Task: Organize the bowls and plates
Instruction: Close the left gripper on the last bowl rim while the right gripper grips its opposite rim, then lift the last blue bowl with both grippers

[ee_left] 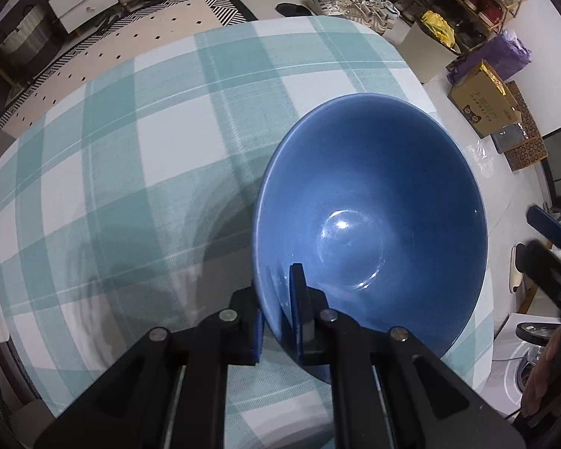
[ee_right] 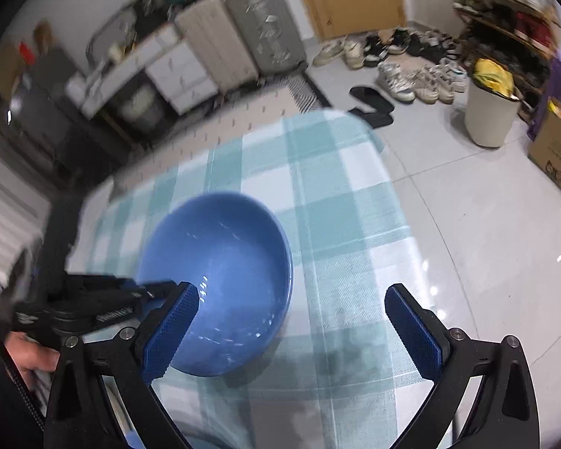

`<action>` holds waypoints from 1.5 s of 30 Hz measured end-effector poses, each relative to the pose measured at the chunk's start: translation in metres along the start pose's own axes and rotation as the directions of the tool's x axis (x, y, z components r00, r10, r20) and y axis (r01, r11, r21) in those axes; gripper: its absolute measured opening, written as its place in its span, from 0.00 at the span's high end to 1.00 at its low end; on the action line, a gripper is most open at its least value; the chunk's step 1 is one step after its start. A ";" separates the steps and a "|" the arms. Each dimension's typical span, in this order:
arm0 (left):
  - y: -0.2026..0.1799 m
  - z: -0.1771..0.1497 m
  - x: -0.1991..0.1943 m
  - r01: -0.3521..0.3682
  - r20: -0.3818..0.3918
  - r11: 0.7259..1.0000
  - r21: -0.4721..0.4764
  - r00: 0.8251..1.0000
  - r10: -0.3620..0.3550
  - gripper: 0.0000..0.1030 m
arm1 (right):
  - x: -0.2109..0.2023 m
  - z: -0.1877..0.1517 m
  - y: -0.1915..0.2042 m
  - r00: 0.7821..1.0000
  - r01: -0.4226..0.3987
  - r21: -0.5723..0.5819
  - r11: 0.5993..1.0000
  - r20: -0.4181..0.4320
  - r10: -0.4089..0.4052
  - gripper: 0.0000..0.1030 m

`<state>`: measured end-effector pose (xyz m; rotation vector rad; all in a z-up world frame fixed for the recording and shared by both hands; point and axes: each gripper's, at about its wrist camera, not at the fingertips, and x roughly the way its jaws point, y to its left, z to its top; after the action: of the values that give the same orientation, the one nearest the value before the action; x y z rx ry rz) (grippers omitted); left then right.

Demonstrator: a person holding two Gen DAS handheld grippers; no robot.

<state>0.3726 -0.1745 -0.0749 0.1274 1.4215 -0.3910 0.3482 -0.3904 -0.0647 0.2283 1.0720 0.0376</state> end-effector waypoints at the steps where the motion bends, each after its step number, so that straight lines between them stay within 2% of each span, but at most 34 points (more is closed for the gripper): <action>1: 0.002 -0.002 0.000 0.000 0.000 1.000 -0.005 1.000 0.000 0.91 | 0.005 0.000 0.005 1.000 0.006 -0.015 1.000 -0.008 -0.006 0.09; 3: 0.009 -0.010 -0.002 -0.010 0.004 1.000 -0.007 1.000 0.010 0.91 | 0.017 0.000 0.012 0.999 -0.003 -0.037 0.999 -0.055 0.001 0.20; 5: 0.015 -0.016 -0.004 -0.011 0.003 1.000 -0.011 1.000 0.011 0.91 | 0.026 -0.002 0.019 0.997 0.022 -0.057 0.998 -0.078 -0.026 0.26; 7: 0.021 -0.021 -0.004 -0.010 0.003 1.000 -0.018 1.000 0.010 0.91 | 0.035 -0.003 0.028 0.994 0.038 -0.094 0.995 -0.094 -0.047 0.27; 10: 0.028 -0.028 -0.004 -0.008 -0.003 1.000 -0.028 1.000 0.008 0.91 | 0.049 -0.005 0.036 0.989 0.055 -0.126 0.991 -0.128 -0.071 0.44; 11: 0.031 -0.031 -0.004 -0.005 -0.006 1.000 -0.031 1.000 0.005 0.90 | 0.056 -0.005 0.039 0.987 0.038 -0.130 0.991 -0.151 -0.057 0.49; 13: 0.035 -0.034 -0.003 0.002 -0.006 0.999 -0.039 1.000 -0.003 0.90 | 0.064 -0.005 0.042 0.983 0.009 -0.120 0.993 -0.181 -0.030 0.52; 15: 0.037 -0.037 -0.004 0.006 -0.001 0.999 -0.040 1.000 -0.006 0.90 | 0.069 -0.007 0.044 0.978 -0.002 -0.111 0.994 -0.206 -0.022 0.62; 22: 0.037 -0.041 -0.005 -0.005 0.022 1.000 -0.029 1.000 0.006 0.90 | 0.075 -0.008 0.054 0.976 -0.013 -0.114 0.993 -0.218 -0.012 0.68; 25: 0.033 -0.043 -0.006 -0.035 0.045 0.999 -0.004 0.998 0.035 0.89 | 0.076 -0.010 0.059 0.971 -0.053 -0.125 0.991 -0.240 0.021 0.68; 28: 0.031 -0.044 -0.005 -0.056 0.065 0.998 0.010 0.996 0.056 0.89 | 0.075 -0.013 0.064 0.973 -0.038 -0.149 0.988 -0.231 0.002 0.71; 30: 0.032 -0.044 -0.005 -0.053 0.069 0.999 0.009 0.996 0.052 0.89 | 0.076 -0.014 0.063 0.972 -0.043 -0.138 0.989 -0.235 0.009 0.82; 32: 0.033 -0.044 -0.005 -0.045 0.073 0.999 0.005 0.996 0.044 0.89 | 0.077 -0.015 0.062 0.971 -0.046 -0.124 0.991 -0.240 0.015 0.83; 33: 0.033 -0.044 -0.005 -0.046 0.074 0.999 0.007 0.996 0.046 0.89 | 0.077 -0.016 0.061 0.969 -0.057 -0.117 0.991 -0.247 0.027 0.87; 42: 0.031 -0.048 -0.007 -0.042 0.071 0.999 -0.001 0.997 0.042 0.89 | 0.069 -0.015 0.064 0.975 -0.021 -0.120 0.993 -0.223 -0.006 0.89; 45: 0.030 -0.050 -0.011 -0.055 0.076 0.998 0.004 0.996 0.055 0.89 | 0.066 -0.015 0.064 0.974 -0.037 -0.100 0.994 -0.226 0.014 0.89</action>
<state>0.3347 -0.1289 -0.0759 0.1552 1.3395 -0.3512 0.3725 -0.3160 -0.1157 0.1457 1.2895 0.1450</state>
